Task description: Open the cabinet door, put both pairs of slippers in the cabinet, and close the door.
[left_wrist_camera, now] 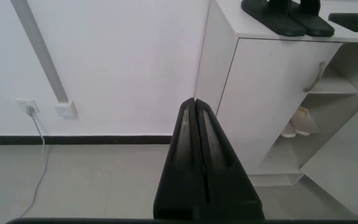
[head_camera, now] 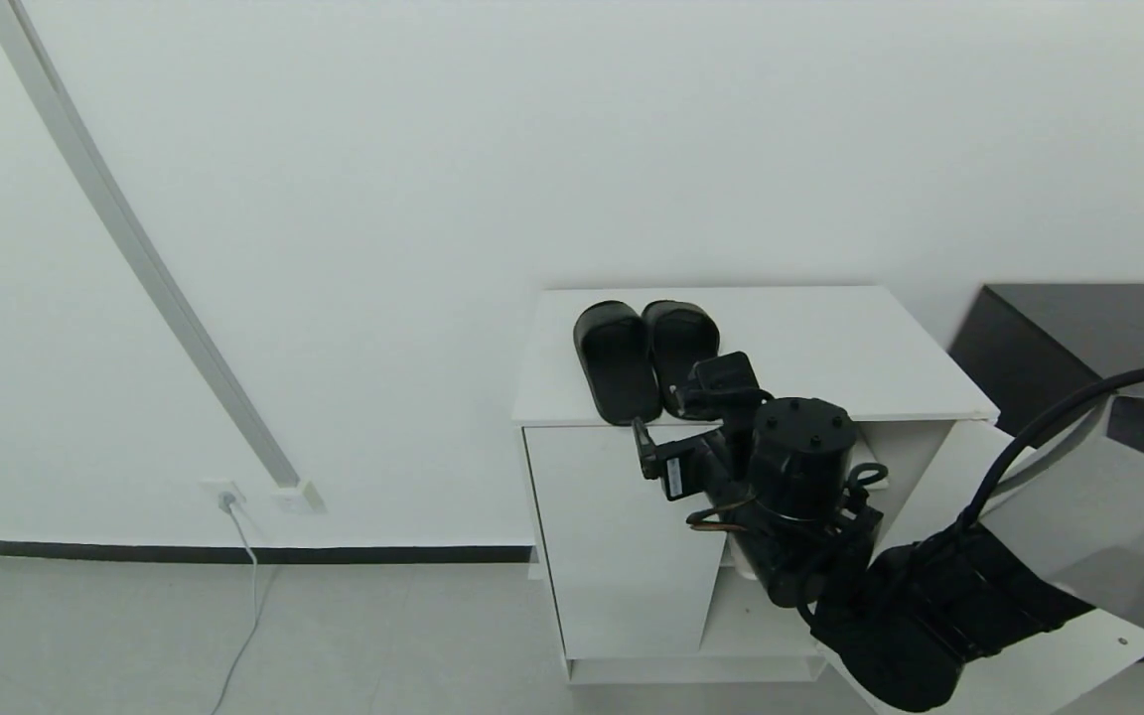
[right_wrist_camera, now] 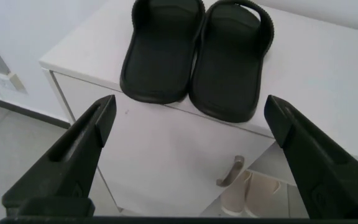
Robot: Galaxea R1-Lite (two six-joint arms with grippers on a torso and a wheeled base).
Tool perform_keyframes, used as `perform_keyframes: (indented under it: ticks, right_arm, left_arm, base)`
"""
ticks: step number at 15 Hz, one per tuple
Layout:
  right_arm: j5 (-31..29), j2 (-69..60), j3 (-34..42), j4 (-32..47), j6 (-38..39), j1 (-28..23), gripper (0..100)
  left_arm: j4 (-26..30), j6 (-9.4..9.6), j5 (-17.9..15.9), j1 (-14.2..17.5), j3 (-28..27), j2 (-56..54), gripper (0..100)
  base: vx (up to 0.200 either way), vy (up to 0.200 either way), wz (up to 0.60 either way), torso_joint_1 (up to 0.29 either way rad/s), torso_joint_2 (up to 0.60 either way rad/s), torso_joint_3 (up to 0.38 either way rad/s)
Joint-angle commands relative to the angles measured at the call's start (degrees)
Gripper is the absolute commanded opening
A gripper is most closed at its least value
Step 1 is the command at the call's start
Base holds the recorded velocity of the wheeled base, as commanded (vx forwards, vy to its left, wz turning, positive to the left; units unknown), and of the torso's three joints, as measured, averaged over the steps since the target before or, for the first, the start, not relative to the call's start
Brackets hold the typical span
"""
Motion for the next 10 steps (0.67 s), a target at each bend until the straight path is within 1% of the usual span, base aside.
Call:
perform_keyframes:
  ticks: [1,3,5,6,10]
  right_arm:
    - [0.6,1.5,-3.4,2.4,0.1,-1.0,100]
    - [0.5,1.3,-8.5,9.1,2.9,-1.0,100]
    - [0.5,0.8,-18.0,26.0,12.8,-1.0,100]
    - [0.5,0.8,-18.7,27.7,14.0,-0.8,100]
    - [0.3,0.8,-18.7,28.0,14.5,-0.8,100]
  left_arm:
    - [0.0,0.18,0.0,0.0,0.0,0.1,0]
    - [0.0,0.09,0.0,0.0,0.0,0.1,0]
    - [0.0,0.00,-0.1,0.0,0.0,0.1,0]
    - [0.0,0.00,-0.1,0.0,0.0,0.1,0]
    - [0.0,0.00,-0.1,0.0,0.0,0.1,0]
  base:
    - [0.000,0.000,0.00,0.000,0.00,0.000]
    - [0.000,0.000,0.00,0.000,0.00,0.000]
    - [0.000,0.000,0.00,0.000,0.00,0.000]
    - [0.000,0.000,0.00,0.000,0.00,0.000]
    - [0.000,0.000,0.00,0.000,0.00,0.000]
